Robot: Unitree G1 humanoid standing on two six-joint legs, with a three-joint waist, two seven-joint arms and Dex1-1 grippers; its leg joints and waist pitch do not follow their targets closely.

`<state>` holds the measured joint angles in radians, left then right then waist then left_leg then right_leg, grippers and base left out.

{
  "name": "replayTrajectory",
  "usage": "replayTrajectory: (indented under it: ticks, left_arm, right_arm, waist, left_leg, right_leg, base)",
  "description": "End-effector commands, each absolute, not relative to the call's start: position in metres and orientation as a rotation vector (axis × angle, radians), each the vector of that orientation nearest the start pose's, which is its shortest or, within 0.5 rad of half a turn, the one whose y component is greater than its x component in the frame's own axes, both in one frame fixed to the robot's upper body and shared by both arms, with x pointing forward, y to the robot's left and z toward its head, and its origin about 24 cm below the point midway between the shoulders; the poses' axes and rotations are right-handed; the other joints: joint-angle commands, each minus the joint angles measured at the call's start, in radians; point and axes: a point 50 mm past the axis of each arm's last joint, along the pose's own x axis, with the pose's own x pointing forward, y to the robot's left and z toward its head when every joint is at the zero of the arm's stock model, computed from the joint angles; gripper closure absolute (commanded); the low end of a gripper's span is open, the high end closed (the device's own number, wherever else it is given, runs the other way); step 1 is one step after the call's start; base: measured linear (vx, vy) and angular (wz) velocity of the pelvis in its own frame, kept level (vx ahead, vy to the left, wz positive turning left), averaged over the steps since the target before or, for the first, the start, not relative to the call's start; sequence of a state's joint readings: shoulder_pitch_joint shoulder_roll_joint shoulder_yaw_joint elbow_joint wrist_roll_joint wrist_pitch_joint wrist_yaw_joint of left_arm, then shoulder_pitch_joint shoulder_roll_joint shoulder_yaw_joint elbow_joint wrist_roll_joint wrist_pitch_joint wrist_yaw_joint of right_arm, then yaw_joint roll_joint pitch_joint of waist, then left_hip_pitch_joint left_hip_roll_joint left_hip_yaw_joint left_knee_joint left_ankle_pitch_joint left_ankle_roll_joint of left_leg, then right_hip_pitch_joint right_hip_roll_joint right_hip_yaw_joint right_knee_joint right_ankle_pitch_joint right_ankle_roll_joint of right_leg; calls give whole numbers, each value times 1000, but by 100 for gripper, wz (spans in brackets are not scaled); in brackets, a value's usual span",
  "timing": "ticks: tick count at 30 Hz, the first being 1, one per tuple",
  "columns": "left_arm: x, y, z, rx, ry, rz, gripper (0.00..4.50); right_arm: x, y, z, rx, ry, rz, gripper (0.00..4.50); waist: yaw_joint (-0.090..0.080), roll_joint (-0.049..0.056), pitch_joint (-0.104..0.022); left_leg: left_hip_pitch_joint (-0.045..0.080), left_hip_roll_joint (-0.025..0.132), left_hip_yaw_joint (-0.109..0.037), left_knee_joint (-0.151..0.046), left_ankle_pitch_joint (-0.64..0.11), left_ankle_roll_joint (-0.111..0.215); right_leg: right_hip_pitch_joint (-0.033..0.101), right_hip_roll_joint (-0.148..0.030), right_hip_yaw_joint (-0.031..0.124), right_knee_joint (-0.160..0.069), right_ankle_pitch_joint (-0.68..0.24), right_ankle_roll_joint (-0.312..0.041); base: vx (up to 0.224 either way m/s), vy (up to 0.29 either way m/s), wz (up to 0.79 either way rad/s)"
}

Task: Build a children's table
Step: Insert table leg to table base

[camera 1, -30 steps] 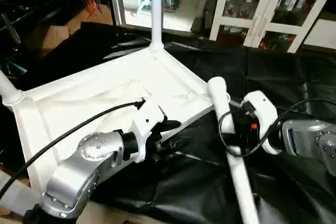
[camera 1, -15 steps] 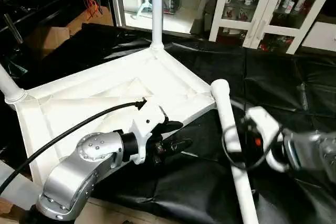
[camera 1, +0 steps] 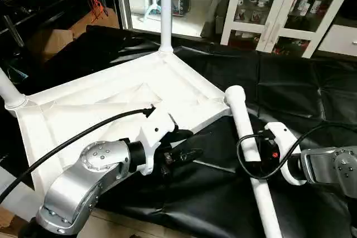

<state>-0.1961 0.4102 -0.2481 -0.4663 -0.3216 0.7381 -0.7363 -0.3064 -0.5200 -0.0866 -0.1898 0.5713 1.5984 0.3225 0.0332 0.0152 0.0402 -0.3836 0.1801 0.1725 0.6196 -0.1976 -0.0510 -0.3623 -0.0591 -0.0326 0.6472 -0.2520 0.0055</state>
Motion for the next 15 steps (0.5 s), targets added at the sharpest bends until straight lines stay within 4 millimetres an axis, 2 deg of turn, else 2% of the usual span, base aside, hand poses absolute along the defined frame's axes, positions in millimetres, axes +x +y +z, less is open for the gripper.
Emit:
replayTrajectory:
  ticks: [1, 7, 10, 15]
  left_arm:
    - [227, 97, 112, 137, 265, -1158, 189]
    - [228, 98, 113, 134, 265, -1161, 189]
    - [228, 98, 114, 132, 260, -1164, 189]
    - [223, 96, 116, 121, 252, -1214, 189]
  right_arm:
    - [244, -211, 69, 144, 1086, 366, 108]
    - [250, -212, 72, 192, 1041, 339, 161]
    - [251, -212, 72, 196, 1037, 337, 179]
    - [254, -212, 73, 218, 1021, 327, 235]
  waist:
    - [0, -9, -46]
    - [-1, -7, -48]
    - [-1, -7, -48]
    - [-1, -7, -47]
  left_leg:
    - [23, 43, -14, -76, -90, -50]
    - [23, 42, -13, -76, -69, -52]
    - [23, 43, -13, -76, -72, -51]
    - [23, 43, -13, -77, -81, -54]
  right_leg:
    - [28, -66, 46, -88, -56, -186]
    - [28, -64, 45, -83, -14, -192]
    - [28, -64, 45, -83, -12, -192]
    - [28, -65, 45, -83, -27, -191]
  base:
    - [0, 0, 0]
    - [0, 0, 0]
    - [0, 0, 0]
    - [0, 0, 0]
